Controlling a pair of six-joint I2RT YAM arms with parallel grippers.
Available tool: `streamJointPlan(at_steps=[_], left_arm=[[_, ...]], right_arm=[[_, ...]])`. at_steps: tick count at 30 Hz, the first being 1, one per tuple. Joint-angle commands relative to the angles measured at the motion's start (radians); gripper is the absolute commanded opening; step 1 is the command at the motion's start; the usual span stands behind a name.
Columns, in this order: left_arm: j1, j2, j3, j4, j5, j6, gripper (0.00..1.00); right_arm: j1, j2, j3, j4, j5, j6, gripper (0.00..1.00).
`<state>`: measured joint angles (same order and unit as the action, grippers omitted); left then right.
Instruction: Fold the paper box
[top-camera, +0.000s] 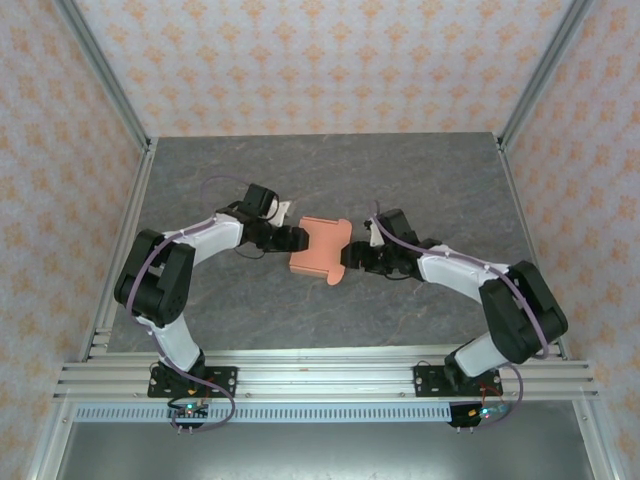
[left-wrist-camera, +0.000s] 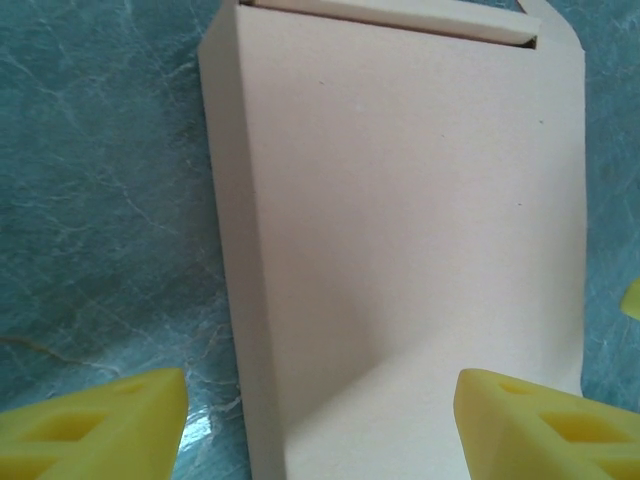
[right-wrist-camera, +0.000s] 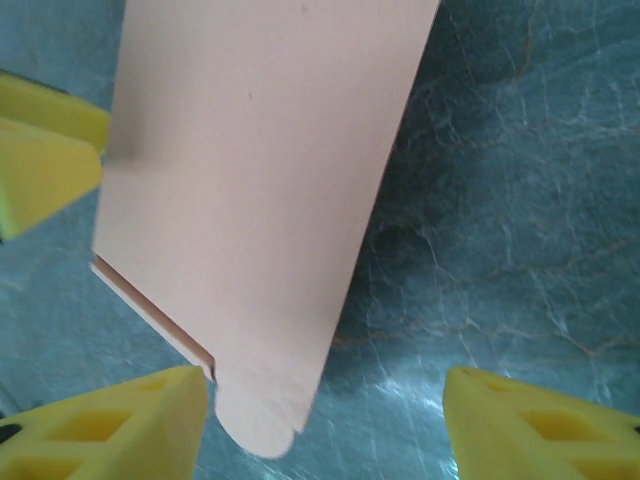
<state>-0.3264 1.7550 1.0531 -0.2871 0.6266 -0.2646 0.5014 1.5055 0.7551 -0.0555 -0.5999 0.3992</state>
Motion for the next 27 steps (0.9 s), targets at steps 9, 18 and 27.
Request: streamJointPlan(at_steps=[9,18,27], left_arm=[[0.006,0.075,0.067,0.027,-0.01,-0.019,0.6],[0.006,0.092,0.07,0.029,-0.004,-0.017,0.53],[0.006,0.113,0.062,0.054,0.009,-0.031,0.46]], right_arm=[[-0.062,0.162,-0.004,0.269,-0.149,0.137,0.42],[-0.082,0.212,-0.019,0.363,-0.201,0.173,0.27],[-0.087,0.233,-0.025,0.413,-0.225,0.194,0.18]])
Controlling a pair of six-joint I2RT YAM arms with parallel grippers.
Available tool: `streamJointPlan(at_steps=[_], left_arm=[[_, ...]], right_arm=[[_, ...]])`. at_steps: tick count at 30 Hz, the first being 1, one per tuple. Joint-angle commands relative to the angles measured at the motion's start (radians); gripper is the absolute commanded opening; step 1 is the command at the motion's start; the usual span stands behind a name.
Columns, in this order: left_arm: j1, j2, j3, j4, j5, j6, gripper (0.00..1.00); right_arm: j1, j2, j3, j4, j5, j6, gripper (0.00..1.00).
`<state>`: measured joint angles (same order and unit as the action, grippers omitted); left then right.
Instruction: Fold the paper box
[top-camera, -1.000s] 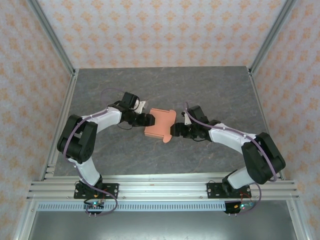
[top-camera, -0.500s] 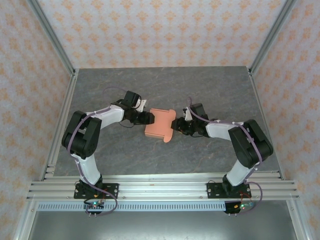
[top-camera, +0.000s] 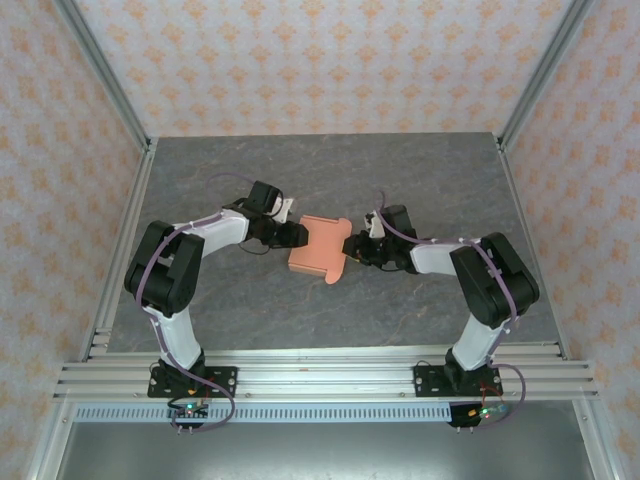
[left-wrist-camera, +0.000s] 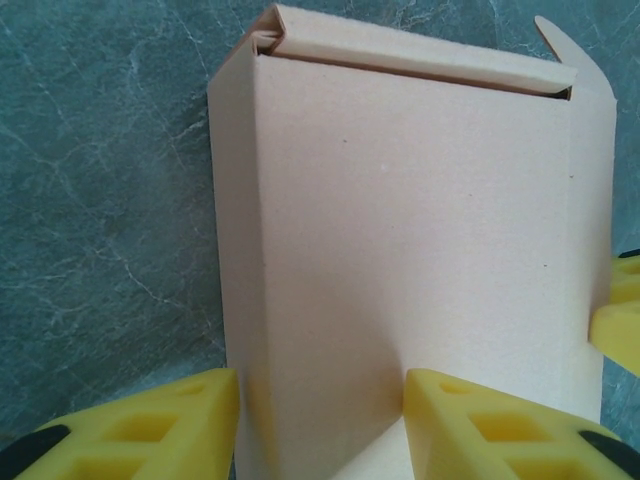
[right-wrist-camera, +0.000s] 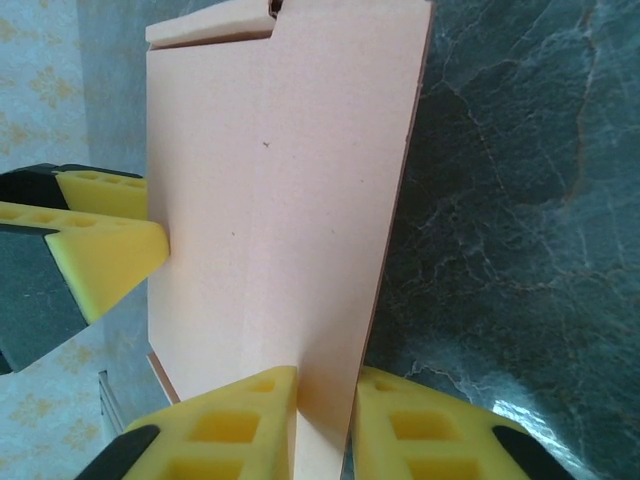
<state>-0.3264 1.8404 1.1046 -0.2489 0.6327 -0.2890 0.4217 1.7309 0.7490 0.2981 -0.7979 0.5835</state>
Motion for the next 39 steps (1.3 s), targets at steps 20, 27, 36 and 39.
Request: streamJointPlan(at_steps=[20,27,36,39], left_arm=[[0.006,0.029,-0.053,0.1,0.069,-0.063,0.39],[0.006,0.029,-0.065,0.133,0.105,-0.086,0.36],[0.003,0.038,-0.069,0.177,0.15,-0.12,0.38],[-0.005,0.047,-0.063,0.186,0.159,-0.124,0.39]], right_arm=[[-0.007,-0.032,-0.085,0.271,-0.083,0.152,0.0],[-0.006,-0.048,-0.089,0.306,-0.091,0.186,0.0],[-0.006,-0.15,-0.096,0.261,-0.071,0.188,0.0],[-0.003,-0.179,-0.093,0.227,-0.058,0.177,0.0]])
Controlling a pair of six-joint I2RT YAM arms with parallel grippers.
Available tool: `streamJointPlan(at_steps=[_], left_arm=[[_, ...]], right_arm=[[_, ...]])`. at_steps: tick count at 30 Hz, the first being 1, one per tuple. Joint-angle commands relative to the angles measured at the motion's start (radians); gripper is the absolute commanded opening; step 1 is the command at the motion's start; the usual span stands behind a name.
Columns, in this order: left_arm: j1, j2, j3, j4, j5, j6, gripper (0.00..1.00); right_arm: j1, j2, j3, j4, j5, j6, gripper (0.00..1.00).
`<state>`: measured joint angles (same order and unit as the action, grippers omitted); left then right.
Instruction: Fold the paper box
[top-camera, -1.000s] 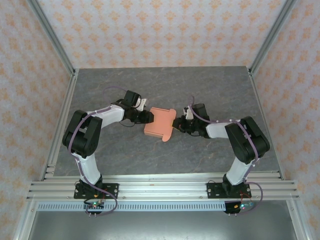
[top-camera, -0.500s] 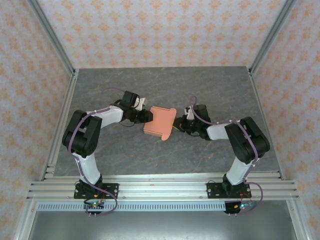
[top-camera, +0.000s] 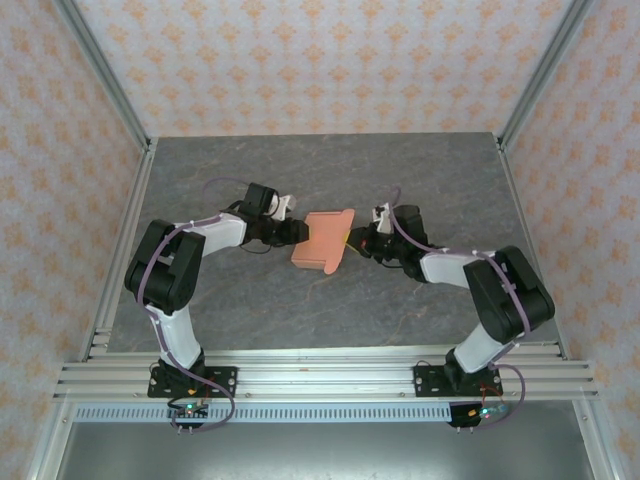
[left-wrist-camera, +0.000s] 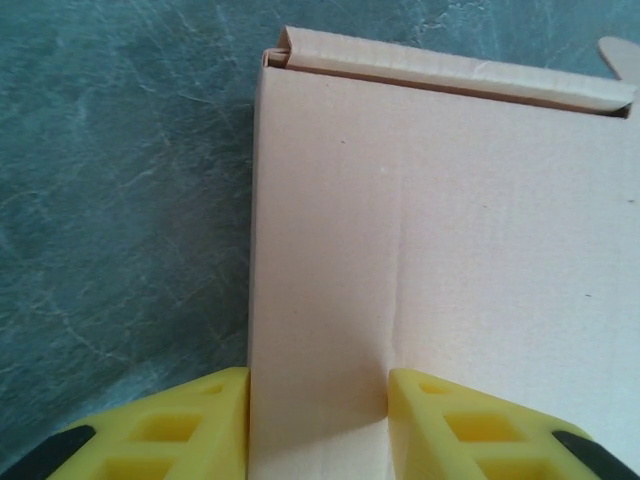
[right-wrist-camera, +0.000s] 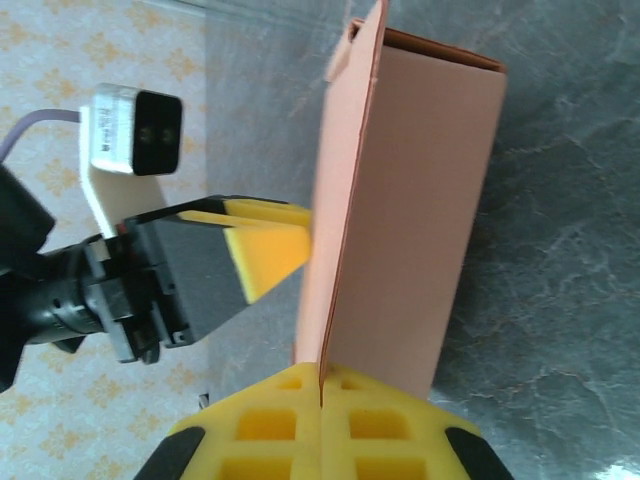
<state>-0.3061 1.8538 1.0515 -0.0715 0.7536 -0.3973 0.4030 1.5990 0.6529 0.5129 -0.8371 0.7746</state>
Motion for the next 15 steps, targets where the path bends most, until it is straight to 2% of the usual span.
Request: streamJointPlan(at_steps=[1,15], left_arm=[[-0.029,0.037,-0.008,0.01,0.04,-0.016,0.39],[-0.075,0.086,0.043,-0.008,0.057,-0.006,0.41]], right_arm=[[0.019,-0.055,0.006,-0.003,-0.012,-0.019,0.0],[0.063,-0.082,0.038,-0.065,0.063,-0.004,0.0]])
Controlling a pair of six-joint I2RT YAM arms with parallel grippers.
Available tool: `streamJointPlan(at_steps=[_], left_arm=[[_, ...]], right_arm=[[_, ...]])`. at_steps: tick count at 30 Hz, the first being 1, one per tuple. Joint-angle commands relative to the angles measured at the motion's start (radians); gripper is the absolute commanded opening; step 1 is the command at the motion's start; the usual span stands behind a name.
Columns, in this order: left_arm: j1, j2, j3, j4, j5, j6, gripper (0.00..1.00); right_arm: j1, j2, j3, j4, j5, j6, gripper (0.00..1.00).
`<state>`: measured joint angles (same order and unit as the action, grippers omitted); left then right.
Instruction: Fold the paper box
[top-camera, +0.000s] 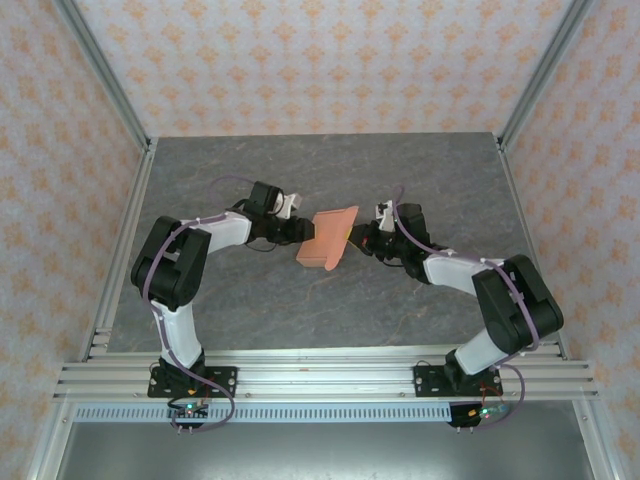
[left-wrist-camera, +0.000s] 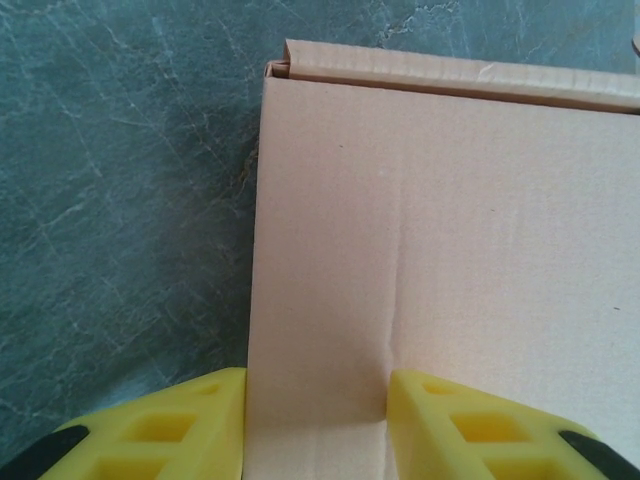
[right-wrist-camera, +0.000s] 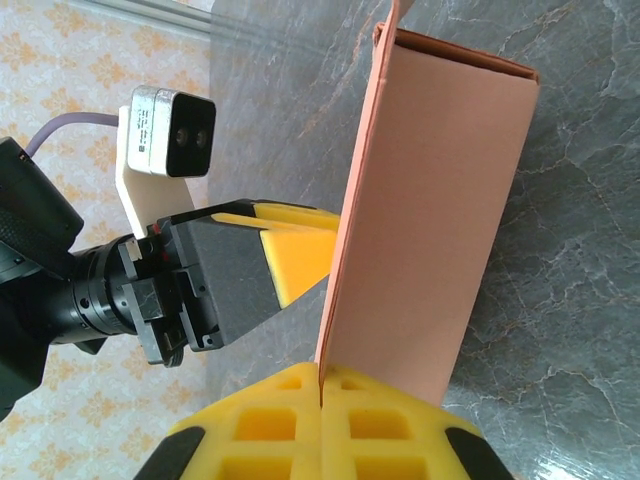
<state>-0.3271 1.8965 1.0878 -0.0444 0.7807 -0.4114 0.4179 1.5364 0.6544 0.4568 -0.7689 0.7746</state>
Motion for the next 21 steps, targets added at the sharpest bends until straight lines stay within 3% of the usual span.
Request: streamJointPlan(at_steps=[1,21], left_arm=[[-0.056,0.044,0.008,-0.038,0.031,0.008,0.41],[-0.074,0.079,0.037,-0.03,0.045,0.009,0.44]], right_arm=[[0.051,-0.021,0.042,-0.017,0.002,-0.006,0.0],[0.071,-0.007,0.1,-0.121,0.098,-0.013,0.0]])
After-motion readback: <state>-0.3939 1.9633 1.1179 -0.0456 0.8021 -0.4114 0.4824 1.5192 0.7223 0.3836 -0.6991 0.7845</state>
